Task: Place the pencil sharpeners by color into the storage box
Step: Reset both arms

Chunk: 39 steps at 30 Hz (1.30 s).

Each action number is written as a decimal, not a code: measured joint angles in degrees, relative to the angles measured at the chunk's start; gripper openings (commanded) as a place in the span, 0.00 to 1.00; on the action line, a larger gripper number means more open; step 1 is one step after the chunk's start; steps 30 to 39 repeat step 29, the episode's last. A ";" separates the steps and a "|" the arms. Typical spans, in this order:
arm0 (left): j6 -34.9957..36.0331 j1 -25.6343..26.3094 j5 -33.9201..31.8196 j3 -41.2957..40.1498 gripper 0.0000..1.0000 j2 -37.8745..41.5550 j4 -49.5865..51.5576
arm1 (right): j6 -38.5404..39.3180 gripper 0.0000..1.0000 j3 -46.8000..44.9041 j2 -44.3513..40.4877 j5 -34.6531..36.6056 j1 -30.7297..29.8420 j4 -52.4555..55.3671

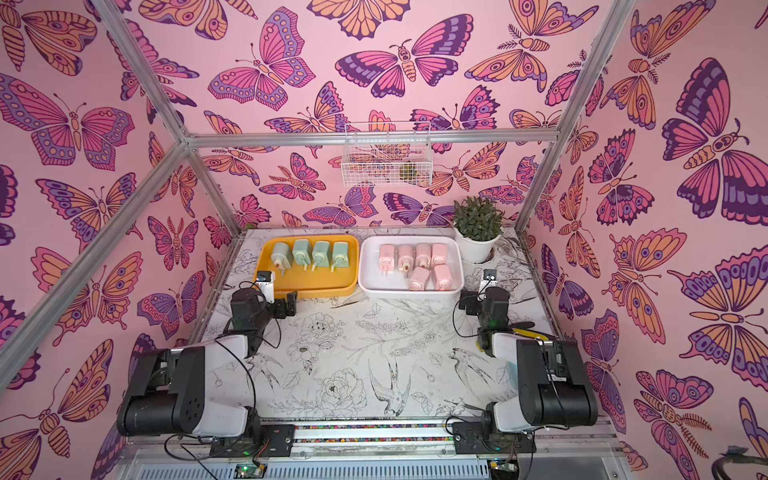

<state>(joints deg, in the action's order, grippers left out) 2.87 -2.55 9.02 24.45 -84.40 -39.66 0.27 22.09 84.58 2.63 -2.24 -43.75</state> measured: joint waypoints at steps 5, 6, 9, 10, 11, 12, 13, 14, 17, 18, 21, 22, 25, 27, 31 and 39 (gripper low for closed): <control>-0.42 0.09 -0.92 -2.71 1.00 -2.12 -6.45 | -0.04 0.99 -2.84 2.25 -1.01 0.02 -3.85; -0.74 0.26 -1.86 -2.84 1.00 -2.58 -7.21 | -0.22 0.99 -2.45 2.25 -0.76 0.02 -3.89; -2.12 0.66 -5.62 -2.84 1.00 -3.23 -8.00 | -1.29 0.99 -0.79 2.25 0.87 0.33 -3.54; -2.40 0.70 -6.69 -2.84 1.00 -3.28 -8.37 | -1.62 0.99 -0.22 2.25 1.31 0.57 -3.45; -2.69 0.72 -7.34 -2.84 1.00 -3.26 -8.61 | -1.77 0.99 0.09 2.25 1.66 0.72 -3.50; -2.99 0.74 -8.02 -2.84 1.00 -3.28 -8.79 | -1.97 0.99 0.28 2.25 2.01 0.85 -3.54; -3.19 0.74 -8.63 -2.84 1.00 -3.28 -8.87 | -2.01 0.99 0.35 2.25 2.19 0.96 -3.45; -3.32 0.74 -9.01 -2.84 1.00 -3.28 -8.94 | -2.01 0.99 0.35 2.25 2.34 0.98 -3.41; -3.52 0.74 -9.73 -2.84 1.00 -3.28 -9.38 | -2.14 0.99 0.35 2.25 2.49 0.98 -3.37; -3.56 0.74 -9.94 -2.84 1.00 -3.28 -9.57 | -2.19 0.99 0.35 2.25 2.51 0.98 -3.37; -3.58 0.74 -10.27 -2.84 1.00 -3.28 -9.79 | -2.21 0.99 0.35 2.25 2.71 0.98 -3.37; -3.58 0.74 -10.34 -2.84 1.00 -3.28 -9.81 | -2.21 0.99 0.35 2.25 2.73 0.98 -3.37; -3.58 0.74 -10.36 -2.84 1.00 -3.28 -9.84 | -2.23 0.99 0.37 2.25 2.86 0.98 -3.21; -3.58 0.74 -10.38 -2.84 1.00 -3.28 -9.86 | -2.40 0.99 0.42 2.25 2.84 1.03 -2.93; -3.58 0.74 -10.38 -2.84 1.00 -3.28 -9.90 | -2.45 0.99 0.42 2.25 2.86 1.09 -2.91; -3.58 0.74 -10.38 -2.84 1.00 -3.28 -9.90 | -2.45 0.99 0.42 2.25 2.86 1.09 -2.91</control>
